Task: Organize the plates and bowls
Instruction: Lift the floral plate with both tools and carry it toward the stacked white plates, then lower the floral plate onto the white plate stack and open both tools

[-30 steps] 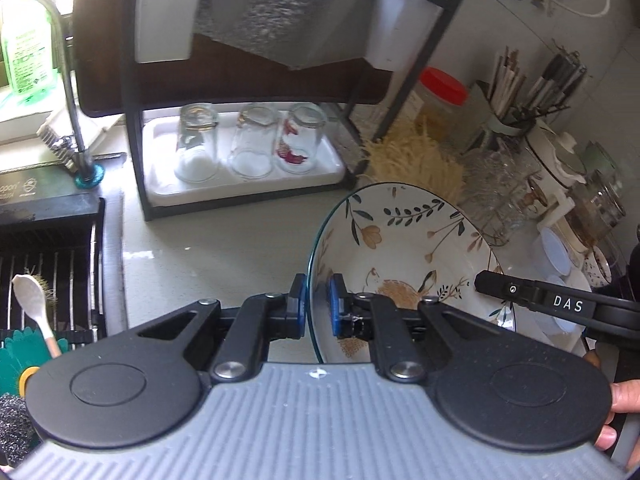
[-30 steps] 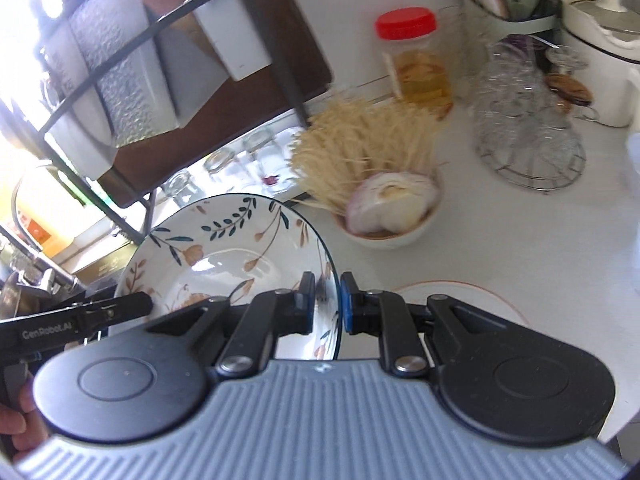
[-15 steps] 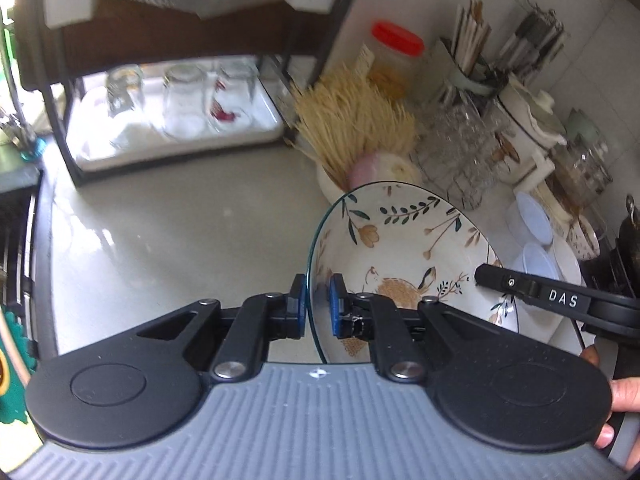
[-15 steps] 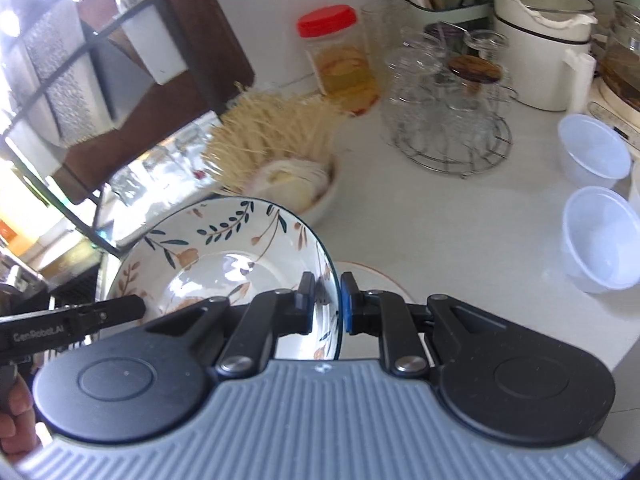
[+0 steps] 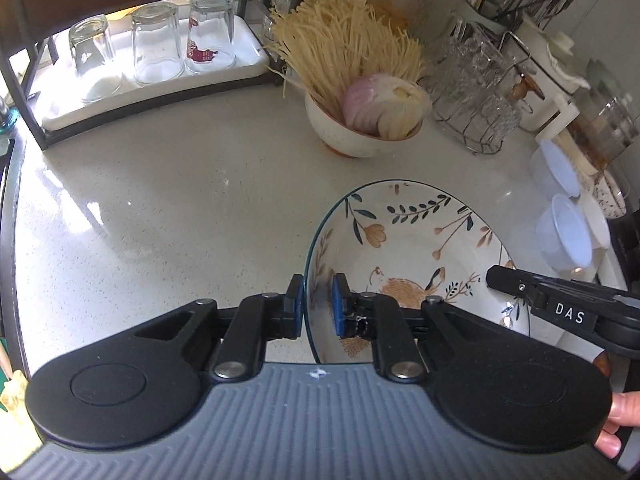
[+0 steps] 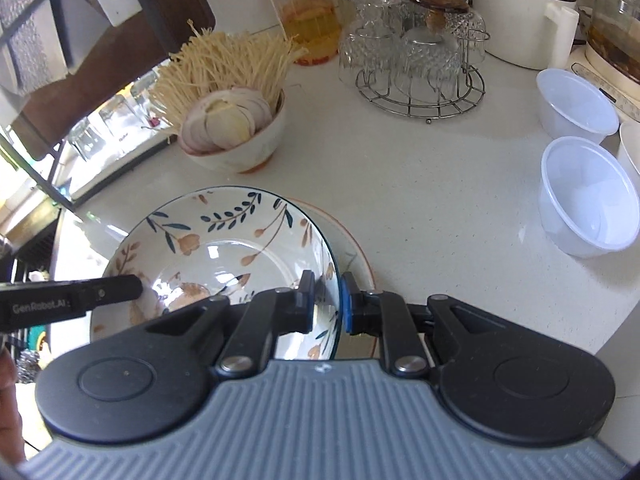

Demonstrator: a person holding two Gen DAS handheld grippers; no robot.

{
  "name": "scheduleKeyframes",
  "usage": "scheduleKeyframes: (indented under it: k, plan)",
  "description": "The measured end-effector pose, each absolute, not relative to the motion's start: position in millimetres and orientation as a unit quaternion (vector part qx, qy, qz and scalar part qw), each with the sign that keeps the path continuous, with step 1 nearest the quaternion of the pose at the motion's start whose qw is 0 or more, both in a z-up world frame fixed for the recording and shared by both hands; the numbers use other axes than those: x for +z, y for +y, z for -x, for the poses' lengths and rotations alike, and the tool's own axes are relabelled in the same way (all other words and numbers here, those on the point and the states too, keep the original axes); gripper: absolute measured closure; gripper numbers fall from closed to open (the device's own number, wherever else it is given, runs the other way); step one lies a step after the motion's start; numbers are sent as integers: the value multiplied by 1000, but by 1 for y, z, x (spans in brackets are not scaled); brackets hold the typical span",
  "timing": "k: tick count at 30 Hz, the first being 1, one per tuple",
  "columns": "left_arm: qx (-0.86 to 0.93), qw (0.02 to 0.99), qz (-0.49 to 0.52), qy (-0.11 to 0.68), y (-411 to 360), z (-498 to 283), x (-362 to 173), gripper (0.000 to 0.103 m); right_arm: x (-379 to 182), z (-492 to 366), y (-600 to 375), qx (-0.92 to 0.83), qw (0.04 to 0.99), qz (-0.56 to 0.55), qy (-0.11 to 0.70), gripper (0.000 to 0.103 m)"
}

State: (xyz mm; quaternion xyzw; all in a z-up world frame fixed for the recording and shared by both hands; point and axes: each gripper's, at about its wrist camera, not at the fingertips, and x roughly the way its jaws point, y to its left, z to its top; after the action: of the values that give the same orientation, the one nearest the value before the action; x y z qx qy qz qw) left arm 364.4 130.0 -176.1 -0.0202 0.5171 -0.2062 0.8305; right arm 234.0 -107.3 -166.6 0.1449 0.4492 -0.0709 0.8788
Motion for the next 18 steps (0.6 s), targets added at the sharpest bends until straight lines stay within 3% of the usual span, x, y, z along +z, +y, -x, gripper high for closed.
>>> scheduleKeyframes:
  k: [18]
  plan:
    - [-198, 819, 6, 539, 118, -375, -179, 83, -173, -243, -118, -78, 864, -172, 466, 85]
